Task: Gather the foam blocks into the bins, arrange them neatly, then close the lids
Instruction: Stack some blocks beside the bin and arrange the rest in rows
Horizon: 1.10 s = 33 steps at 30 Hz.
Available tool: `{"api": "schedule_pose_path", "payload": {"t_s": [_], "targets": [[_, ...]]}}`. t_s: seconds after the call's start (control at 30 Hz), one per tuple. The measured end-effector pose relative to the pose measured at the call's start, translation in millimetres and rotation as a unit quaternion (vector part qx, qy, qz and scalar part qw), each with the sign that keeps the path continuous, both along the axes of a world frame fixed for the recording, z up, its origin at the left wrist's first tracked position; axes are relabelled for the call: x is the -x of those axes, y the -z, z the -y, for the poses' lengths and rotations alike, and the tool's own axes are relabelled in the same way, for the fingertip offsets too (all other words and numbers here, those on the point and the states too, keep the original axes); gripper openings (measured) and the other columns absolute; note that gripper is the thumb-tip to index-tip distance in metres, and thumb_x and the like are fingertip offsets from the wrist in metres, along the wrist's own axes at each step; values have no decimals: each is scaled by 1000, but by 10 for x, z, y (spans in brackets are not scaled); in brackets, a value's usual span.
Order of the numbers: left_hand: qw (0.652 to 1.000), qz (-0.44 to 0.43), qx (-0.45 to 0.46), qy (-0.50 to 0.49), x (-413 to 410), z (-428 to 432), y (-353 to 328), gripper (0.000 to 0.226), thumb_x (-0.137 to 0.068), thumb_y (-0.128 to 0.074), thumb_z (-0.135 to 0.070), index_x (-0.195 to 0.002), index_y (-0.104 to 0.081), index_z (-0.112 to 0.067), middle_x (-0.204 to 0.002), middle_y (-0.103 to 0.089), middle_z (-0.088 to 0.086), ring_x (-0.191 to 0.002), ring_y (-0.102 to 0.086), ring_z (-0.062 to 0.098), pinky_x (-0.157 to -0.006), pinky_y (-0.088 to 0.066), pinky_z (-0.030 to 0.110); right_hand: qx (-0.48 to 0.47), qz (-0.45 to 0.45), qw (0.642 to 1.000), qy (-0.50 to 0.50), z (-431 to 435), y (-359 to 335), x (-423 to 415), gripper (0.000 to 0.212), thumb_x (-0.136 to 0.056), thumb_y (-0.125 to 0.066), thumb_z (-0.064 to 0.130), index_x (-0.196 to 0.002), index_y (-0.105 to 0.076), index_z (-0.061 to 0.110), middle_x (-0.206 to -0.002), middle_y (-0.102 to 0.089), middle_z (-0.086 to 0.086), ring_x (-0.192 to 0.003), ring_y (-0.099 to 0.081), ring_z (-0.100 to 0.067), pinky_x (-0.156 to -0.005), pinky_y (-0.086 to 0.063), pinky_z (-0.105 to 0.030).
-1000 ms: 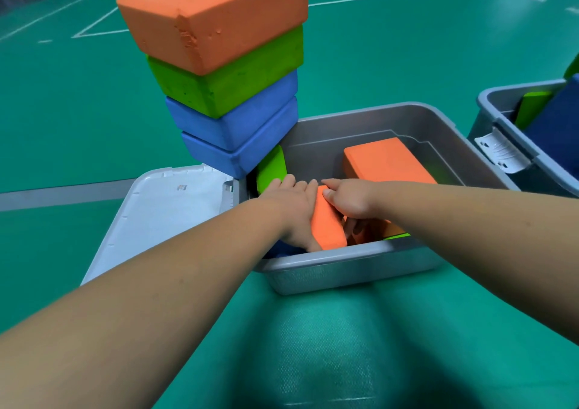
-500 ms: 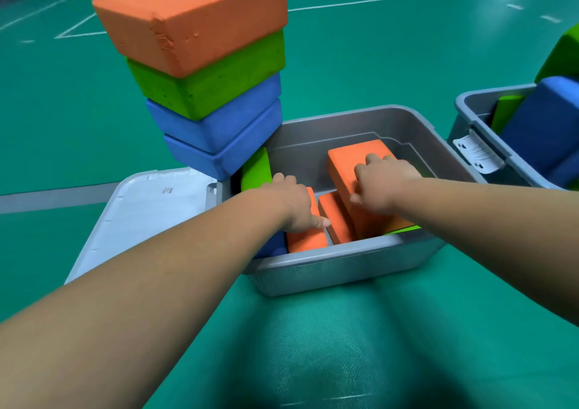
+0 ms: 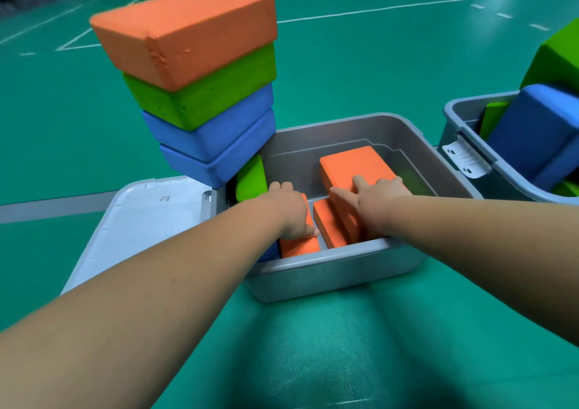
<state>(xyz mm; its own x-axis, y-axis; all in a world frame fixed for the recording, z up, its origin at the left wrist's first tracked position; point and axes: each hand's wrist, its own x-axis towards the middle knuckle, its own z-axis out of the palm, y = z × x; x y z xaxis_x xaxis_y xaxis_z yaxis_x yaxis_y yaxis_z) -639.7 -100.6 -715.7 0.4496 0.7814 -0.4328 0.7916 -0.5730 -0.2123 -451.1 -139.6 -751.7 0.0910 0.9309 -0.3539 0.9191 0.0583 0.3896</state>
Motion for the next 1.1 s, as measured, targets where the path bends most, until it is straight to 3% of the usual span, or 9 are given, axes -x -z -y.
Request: {"api": "schedule_pose_path", "payload": {"t_s": [0.1, 0.2, 0.27, 0.4, 0.5, 0.6, 0.7, 0.83, 1.1], "targets": [[1000, 5, -1, -4, 38, -2, 15, 85, -93, -48, -76, -144, -49, -7, -136, -43, 15, -125, -41, 34, -107, -43, 47, 51, 12, 997, -55, 9, -23, 1, 92, -103, -44, 11, -154, 13, 60, -162, -9, -19, -119, -57, -50, -80, -50, -51], [1000, 3, 2, -5, 44, -1, 14, 85, -93, -49, -75, -145, -48, -7, -136, -43, 14, -126, -41, 33, -108, -43, 48, 76, 17, 995, -57, -21, -60, 26, 81, -103, -41, 4, -155, -11, 58, -165, 3, -26, -128, -46, -61, -89, -55, -53], [1000, -3, -1, -2, 33, -2, 13, 83, -95, -48, -74, -145, -49, -7, -136, -43, 15, -125, -41, 32, -108, -42, 47, 57, -21, 997, -42, -30, -131, 7, 72, -100, -47, 8, -151, -22, 53, -162, -7, -24, -121, -52, -60, -79, -56, -50], [1000, -5, 3, -8, 29, -18, 47, 86, -93, -48, -76, -144, -50, -7, -133, -42, 14, -125, -40, 33, -108, -44, 51, -28, -95, 994, -48, -17, -339, -92, 53, -90, -55, 42, -140, -39, 39, -137, -41, -16, -77, -58, -34, -71, -54, -39], [1000, 6, -3, -2, 47, -29, 60, 88, -92, -50, -76, -145, -48, -6, -134, -43, 15, -125, -41, 33, -108, -44, 50, -27, -75, 996, -37, -3, -342, -179, 62, -85, -62, 54, -140, -42, 32, -133, -46, -10, -91, -65, -34, -73, -54, -40], [1000, 22, -13, 9, 68, -27, 59, 91, -92, -50, -76, -147, -42, -4, -137, -44, 16, -125, -42, 33, -109, -40, 45, -5, -21, 999, -24, 31, -160, -216, 66, -89, -66, 43, -145, -38, 21, -133, -41, -10, -105, -62, -39, -81, -57, -52], [999, 32, -7, 3, 88, -41, 85, 93, -90, -52, -77, -147, -39, -5, -137, -43, 15, -126, -41, 33, -109, -42, 48, 17, 30, 999, 0, 6, -13, -168, 68, -97, -59, 25, -155, -24, 29, -151, -20, -16, -125, -45, -49, -89, -51, -66], [1000, 28, 1, -4, 99, -33, 101, 91, -91, -53, -75, -149, -39, -6, -137, -41, 13, -128, -40, 32, -108, -44, 51, 48, 70, 996, 22, -85, 78, -148, 87, -95, -68, 22, -157, -12, 45, -167, 9, -16, -143, -17, -65, -98, -31, -84], [1000, 23, -2, 3, 119, -57, 135, 90, -93, -49, -75, -150, -37, -6, -139, -40, 14, -130, -38, 33, -109, -43, 52, 36, 52, 998, -18, -94, 20, -100, 73, -101, -56, 21, -159, -17, 42, -168, 12, -20, -139, -27, -65, -94, -47, -72]]}}
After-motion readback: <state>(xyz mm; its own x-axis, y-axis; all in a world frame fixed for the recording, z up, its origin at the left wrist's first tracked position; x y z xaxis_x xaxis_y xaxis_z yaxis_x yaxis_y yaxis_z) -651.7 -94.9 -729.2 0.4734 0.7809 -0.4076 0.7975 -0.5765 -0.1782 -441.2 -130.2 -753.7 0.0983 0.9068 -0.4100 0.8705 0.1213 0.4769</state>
